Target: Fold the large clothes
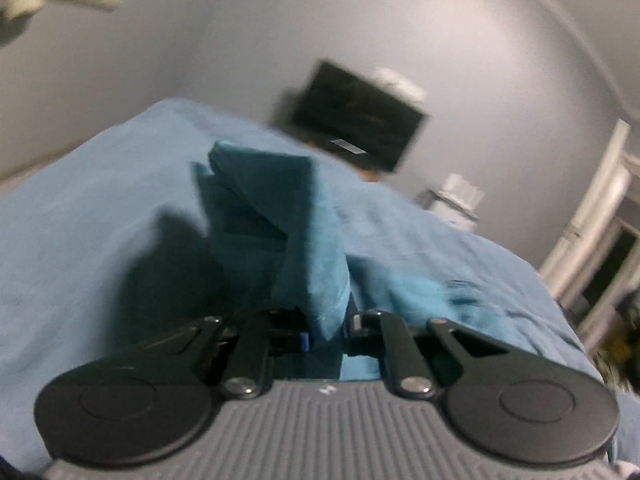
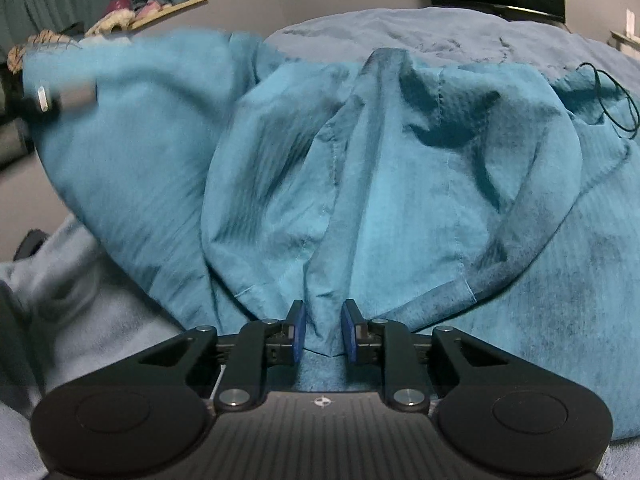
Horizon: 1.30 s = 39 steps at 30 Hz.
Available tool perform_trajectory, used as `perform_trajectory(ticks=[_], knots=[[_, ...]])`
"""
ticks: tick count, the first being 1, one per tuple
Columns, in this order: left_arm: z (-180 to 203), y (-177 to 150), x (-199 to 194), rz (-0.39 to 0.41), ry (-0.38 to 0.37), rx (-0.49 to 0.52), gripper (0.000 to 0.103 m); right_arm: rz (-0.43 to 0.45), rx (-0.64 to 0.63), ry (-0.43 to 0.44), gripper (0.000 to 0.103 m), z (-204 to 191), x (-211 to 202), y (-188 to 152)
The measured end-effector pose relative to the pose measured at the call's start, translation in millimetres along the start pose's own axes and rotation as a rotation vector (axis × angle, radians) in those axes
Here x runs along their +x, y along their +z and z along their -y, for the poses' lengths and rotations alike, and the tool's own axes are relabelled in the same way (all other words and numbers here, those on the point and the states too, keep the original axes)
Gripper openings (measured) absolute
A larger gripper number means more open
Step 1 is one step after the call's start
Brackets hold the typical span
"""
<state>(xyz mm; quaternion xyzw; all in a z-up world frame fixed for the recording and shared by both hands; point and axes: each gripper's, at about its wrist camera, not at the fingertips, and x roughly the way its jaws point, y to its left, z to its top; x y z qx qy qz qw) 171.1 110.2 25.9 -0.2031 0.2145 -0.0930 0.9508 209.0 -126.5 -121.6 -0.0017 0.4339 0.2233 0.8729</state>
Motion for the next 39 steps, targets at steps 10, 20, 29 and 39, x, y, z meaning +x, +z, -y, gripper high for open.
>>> perform_trajectory(ticks=[10,20,29,39], knots=[[101,-10,13,-0.031,-0.129,0.310,0.007,-0.010,-0.015,0.011,0.025,0,9,-4],[155,-18,49,-0.086,-0.162,0.424,0.007,-0.003,0.135,0.120,0.036,39,-11,14],[186,-41,79,-0.143,-0.202,0.515,0.007,0.119,0.272,0.135,0.067,104,-72,36],[205,-63,113,-0.195,-0.230,0.555,0.007,0.346,0.486,0.278,0.085,178,-139,89]])
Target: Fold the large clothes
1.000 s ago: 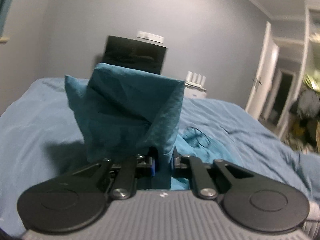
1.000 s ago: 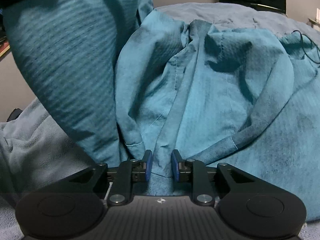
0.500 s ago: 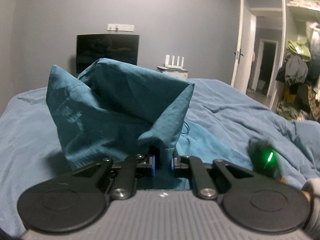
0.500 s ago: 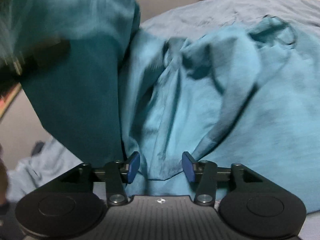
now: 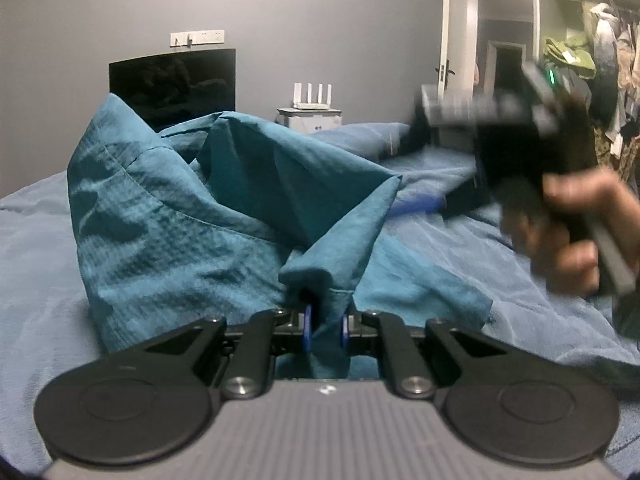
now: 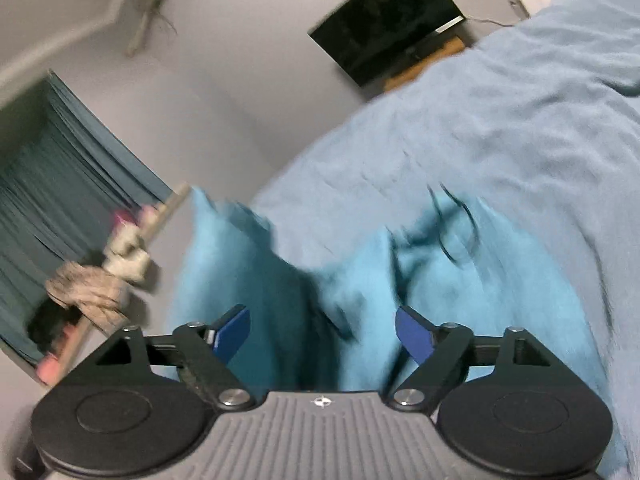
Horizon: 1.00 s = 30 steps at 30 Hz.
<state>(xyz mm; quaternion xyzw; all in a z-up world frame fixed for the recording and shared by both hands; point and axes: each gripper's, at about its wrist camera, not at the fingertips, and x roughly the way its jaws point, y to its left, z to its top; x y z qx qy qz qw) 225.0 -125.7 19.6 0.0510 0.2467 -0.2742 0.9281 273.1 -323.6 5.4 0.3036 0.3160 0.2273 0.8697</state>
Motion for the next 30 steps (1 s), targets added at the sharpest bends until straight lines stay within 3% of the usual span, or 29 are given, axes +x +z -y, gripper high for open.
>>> perform_trajectory(ticks=[2,5,9,12,13,14,15,17,18,20,23,30], knots=[[3,0,8,-0.007,-0.005,0.008,0.007,-0.005,-0.023,0.042,0.092,-8,3,17],[5,0,15,-0.018,-0.013,0.018,0.007,-0.085,-0.122,0.067,0.094,-33,28,36],[3,2,22,-0.031,-0.023,0.032,0.007,-0.244,-0.319,0.001,0.094,-70,84,45],[-1,1,23,-0.043,-0.029,0.037,0.007,-0.354,-0.388,-0.047,0.088,-84,123,44],[-2,2,24,-0.046,-0.030,0.039,0.007,-0.386,-0.400,-0.058,0.080,-85,131,44],[-2,2,25,-0.051,-0.030,0.043,0.007,-0.410,-0.421,-0.071,0.060,-88,140,43],[-2,3,26,-0.054,-0.029,0.046,0.007,-0.427,-0.462,-0.089,0.049,-93,140,35],[-3,5,30,-0.056,-0.031,0.048,0.007,-0.398,-0.581,-0.090,0.020,-98,141,28],[-1,6,31,-0.055,-0.034,0.048,0.007,-0.366,-0.648,-0.079,0.017,-103,131,22],[2,10,27,-0.054,-0.055,0.056,0.007,-0.321,-0.705,-0.081,0.014,-100,120,19],[20,16,35,-0.054,-0.086,0.090,0.007,-0.280,-0.694,-0.118,0.012,-77,100,27],[59,29,69,-0.090,-0.177,0.111,0.009,-0.216,-0.561,-0.251,0.009,10,59,45]])
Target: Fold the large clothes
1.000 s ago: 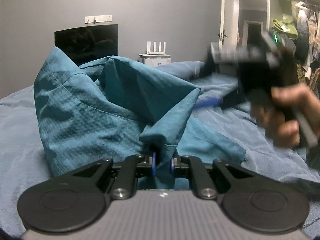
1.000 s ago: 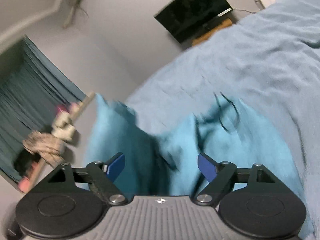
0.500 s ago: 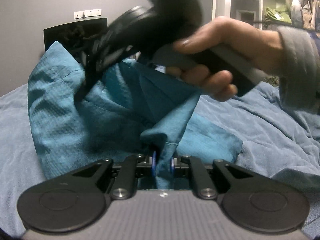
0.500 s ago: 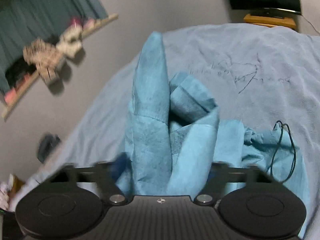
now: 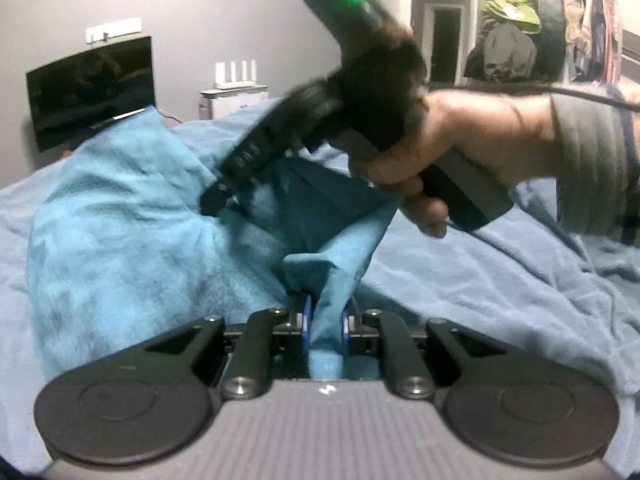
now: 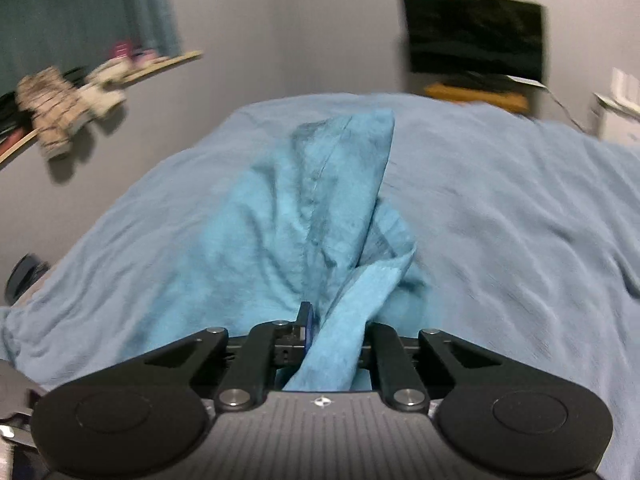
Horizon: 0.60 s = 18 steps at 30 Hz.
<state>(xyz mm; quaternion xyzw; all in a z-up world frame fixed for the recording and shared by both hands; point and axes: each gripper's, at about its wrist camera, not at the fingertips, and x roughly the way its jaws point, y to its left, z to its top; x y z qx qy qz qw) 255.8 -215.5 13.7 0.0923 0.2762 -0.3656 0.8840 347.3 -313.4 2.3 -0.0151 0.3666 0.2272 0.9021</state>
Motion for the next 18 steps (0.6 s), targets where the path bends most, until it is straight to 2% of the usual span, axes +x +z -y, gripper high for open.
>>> perform_trajectory(ticks=[5,7,10,13,18], knots=[[-5,-10,-6,-0.002,-0.118,-0.059,0.009,-0.053,0.123,-0.064,0.006,45,24,-41],[-12,-15,-16,0.002,-0.120,-0.054,0.009,-0.046,0.146,-0.039,0.006,50,33,-54],[-35,-22,-36,0.041,-0.122,-0.100,0.009,-0.026,0.163,-0.005,0.006,51,44,-63],[-66,-26,-53,0.056,0.000,-0.130,0.009,-0.016,0.188,0.015,0.006,60,53,-70],[-145,-32,-52,0.023,0.211,-0.297,0.009,-0.002,0.225,0.040,0.011,72,50,-76]])
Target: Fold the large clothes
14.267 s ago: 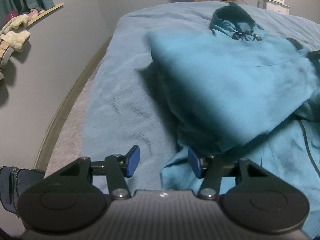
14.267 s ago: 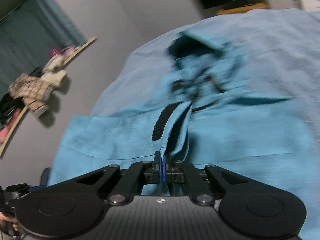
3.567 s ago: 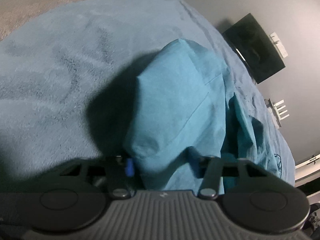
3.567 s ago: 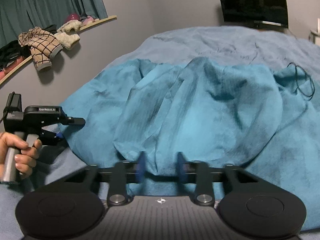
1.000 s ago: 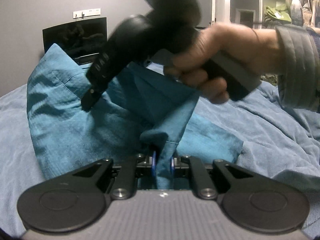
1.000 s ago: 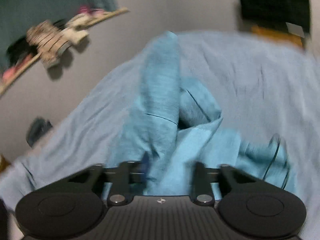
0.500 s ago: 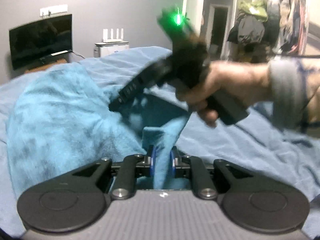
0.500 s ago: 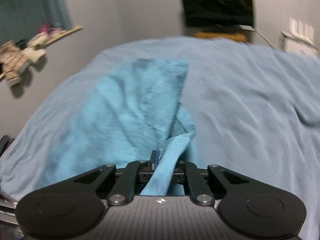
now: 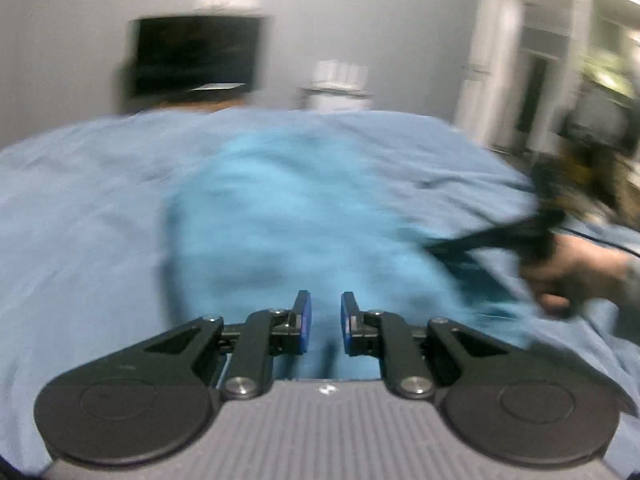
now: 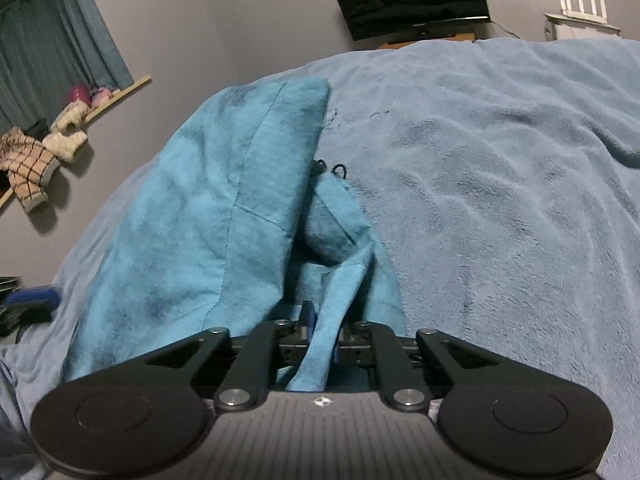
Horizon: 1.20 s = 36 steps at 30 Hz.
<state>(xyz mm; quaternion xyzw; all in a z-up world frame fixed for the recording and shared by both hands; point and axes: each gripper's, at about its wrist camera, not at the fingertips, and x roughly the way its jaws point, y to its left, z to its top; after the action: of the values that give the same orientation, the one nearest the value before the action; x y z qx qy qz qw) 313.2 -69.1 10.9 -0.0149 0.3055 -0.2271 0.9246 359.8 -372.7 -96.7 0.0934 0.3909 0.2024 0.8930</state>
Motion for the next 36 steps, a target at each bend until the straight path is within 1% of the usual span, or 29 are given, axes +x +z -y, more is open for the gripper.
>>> perform_trajectory(ticks=[1,2,3,5,6,7,8,11,13,16,17,19,20,21,25,26,27,29,31,33,34,35,36], knots=[[-15,0,8,-0.021,0.014,-0.051,0.009,0.002,0.011,0.006,0.019,3,-1,1],[-32,-2,14,-0.047,0.012,-0.106,0.009,0.005,0.027,0.004,0.031,7,0,4],[-42,-5,21,-0.070,-0.001,-0.144,0.009,0.014,0.043,0.010,0.037,8,-8,11],[-46,-10,32,-0.088,-0.002,-0.156,0.009,0.050,0.072,0.027,0.062,11,-16,13],[-44,-11,36,-0.092,0.003,-0.146,0.009,0.067,0.085,0.035,0.066,11,-19,16],[-40,-17,36,-0.094,0.002,-0.138,0.009,0.075,0.091,0.048,0.072,11,-21,18],[-35,-16,40,-0.102,-0.013,-0.132,0.009,0.078,0.094,0.066,0.081,11,-23,19],[-14,-10,61,-0.136,-0.031,-0.067,0.009,0.075,0.083,0.080,0.093,2,-21,24],[-3,-11,76,-0.159,-0.044,-0.037,0.009,0.030,0.082,0.065,0.097,-3,-11,25],[8,-14,88,-0.200,-0.041,-0.002,0.009,-0.057,0.072,0.018,0.099,-8,6,23],[11,-14,87,-0.204,-0.034,0.012,0.009,-0.084,0.071,-0.005,0.102,-10,12,21],[10,-10,85,-0.209,-0.039,0.016,0.009,-0.134,0.080,-0.058,0.102,-9,24,18],[9,-6,82,-0.208,-0.047,0.013,0.009,-0.144,0.093,-0.061,0.103,-6,29,15],[6,-5,76,-0.199,-0.061,0.008,0.009,-0.141,0.114,-0.043,0.103,-3,30,13],[-15,8,37,-0.071,-0.103,-0.043,0.010,-0.112,0.153,-0.013,0.103,6,22,14],[-27,11,28,-0.044,-0.103,-0.072,0.015,-0.108,0.162,-0.003,0.103,8,20,14],[-38,12,22,-0.028,-0.090,-0.100,0.022,-0.103,0.176,0.014,0.103,12,18,15],[-59,10,18,-0.030,-0.049,-0.157,0.030,-0.086,0.218,0.062,0.103,21,13,15],[-78,2,25,-0.075,-0.028,-0.211,0.031,-0.077,0.267,0.107,0.103,30,10,14],[-90,-11,41,-0.153,-0.048,-0.251,0.032,-0.083,0.289,0.120,0.103,36,15,16],[-94,-16,47,-0.178,-0.054,-0.256,0.033,-0.089,0.291,0.126,0.103,37,18,16],[-96,-21,53,-0.189,-0.049,-0.253,0.039,-0.098,0.288,0.133,0.103,37,21,16],[-98,-25,57,-0.179,-0.042,-0.253,0.050,-0.108,0.281,0.142,0.103,37,26,17]])
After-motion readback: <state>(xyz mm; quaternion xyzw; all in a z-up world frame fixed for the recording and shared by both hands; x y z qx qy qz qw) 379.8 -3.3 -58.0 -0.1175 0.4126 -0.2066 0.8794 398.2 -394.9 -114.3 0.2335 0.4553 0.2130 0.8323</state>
